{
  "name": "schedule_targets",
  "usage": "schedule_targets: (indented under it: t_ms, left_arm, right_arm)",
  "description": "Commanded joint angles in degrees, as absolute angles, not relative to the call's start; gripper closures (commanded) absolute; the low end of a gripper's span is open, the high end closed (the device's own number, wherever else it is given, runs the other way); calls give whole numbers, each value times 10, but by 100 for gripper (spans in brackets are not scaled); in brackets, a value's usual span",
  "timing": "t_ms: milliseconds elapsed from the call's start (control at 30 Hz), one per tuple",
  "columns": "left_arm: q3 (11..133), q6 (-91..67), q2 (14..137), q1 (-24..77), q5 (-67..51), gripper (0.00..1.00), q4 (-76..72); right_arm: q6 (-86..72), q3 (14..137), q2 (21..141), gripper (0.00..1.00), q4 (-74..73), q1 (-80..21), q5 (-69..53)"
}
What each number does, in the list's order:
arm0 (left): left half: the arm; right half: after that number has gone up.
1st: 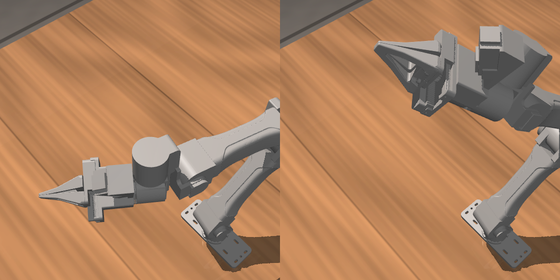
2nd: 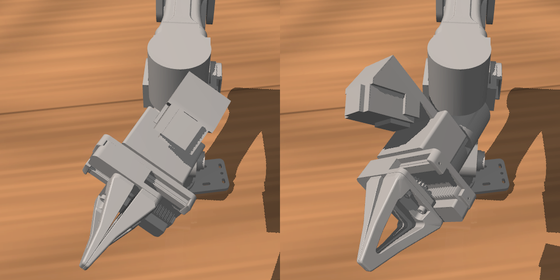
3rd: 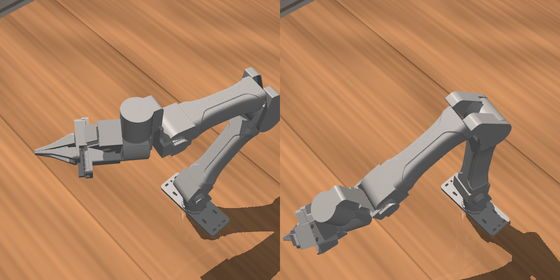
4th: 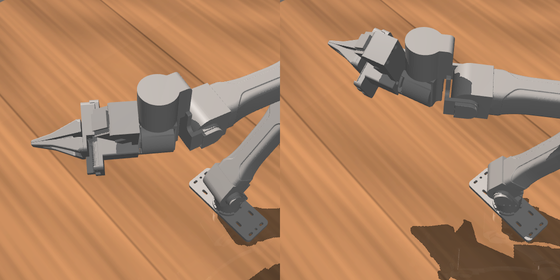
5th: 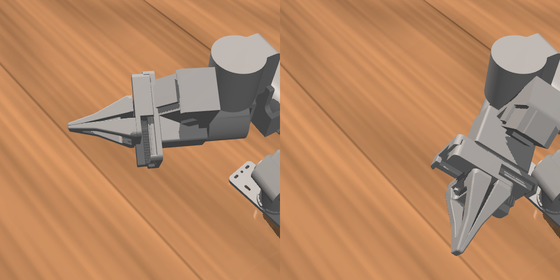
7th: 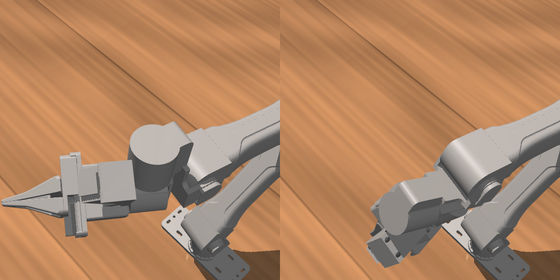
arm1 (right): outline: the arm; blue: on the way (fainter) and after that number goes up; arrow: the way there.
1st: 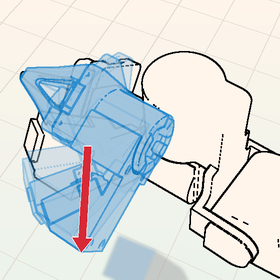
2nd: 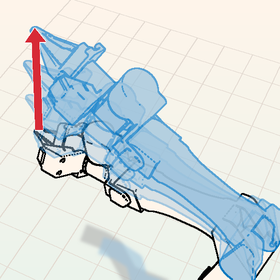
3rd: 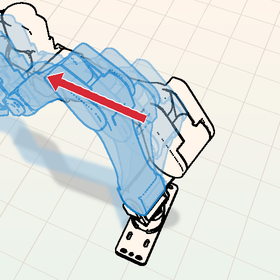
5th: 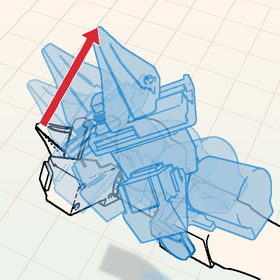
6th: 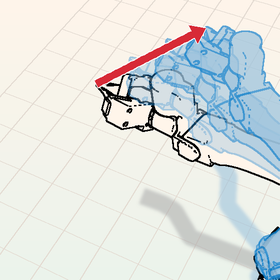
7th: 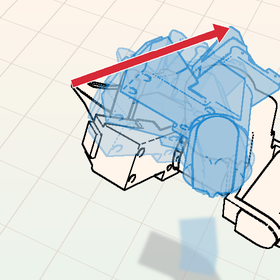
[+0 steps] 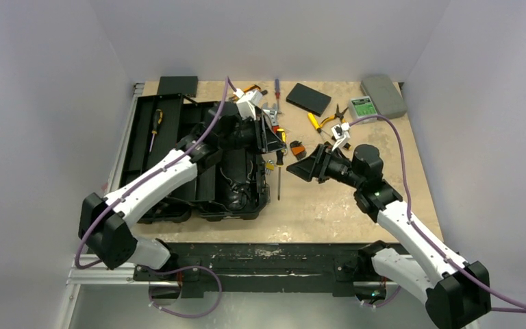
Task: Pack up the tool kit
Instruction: Pick up the screwdriver from the center of the board, then place the screwdriver in the toolbox.
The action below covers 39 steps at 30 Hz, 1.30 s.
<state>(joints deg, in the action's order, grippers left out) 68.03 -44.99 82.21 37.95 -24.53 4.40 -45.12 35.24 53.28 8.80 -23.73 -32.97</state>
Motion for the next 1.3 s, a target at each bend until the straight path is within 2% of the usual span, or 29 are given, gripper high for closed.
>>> schedule_targets:
  t_ms: [0,233,600,700,933,1267]
  left_arm:
    - [773,-316,761,381,-108,100,261]
    - [856,-231,768,382,92,100,468]
    - [898,-220,803,380,291,100,579]
    - [921,-221,809,378,285,100,615]
    - [952,-219,787,353,158,100,631]
    - [1032,-191,861,298,264,100,760]
  right_arm:
    - [-391,389,510,35,14,-239,-281]
    - [-372,386,501,37,-6,-239,-261]
    - [-351,384,499,38,-30,-239,-255]
    - [-348,384,498,38,-32,-239,-251]
    - [-351,386,509,38,-22,-239,-255]
    - [-348,385,515,39,-19,-239,-259]
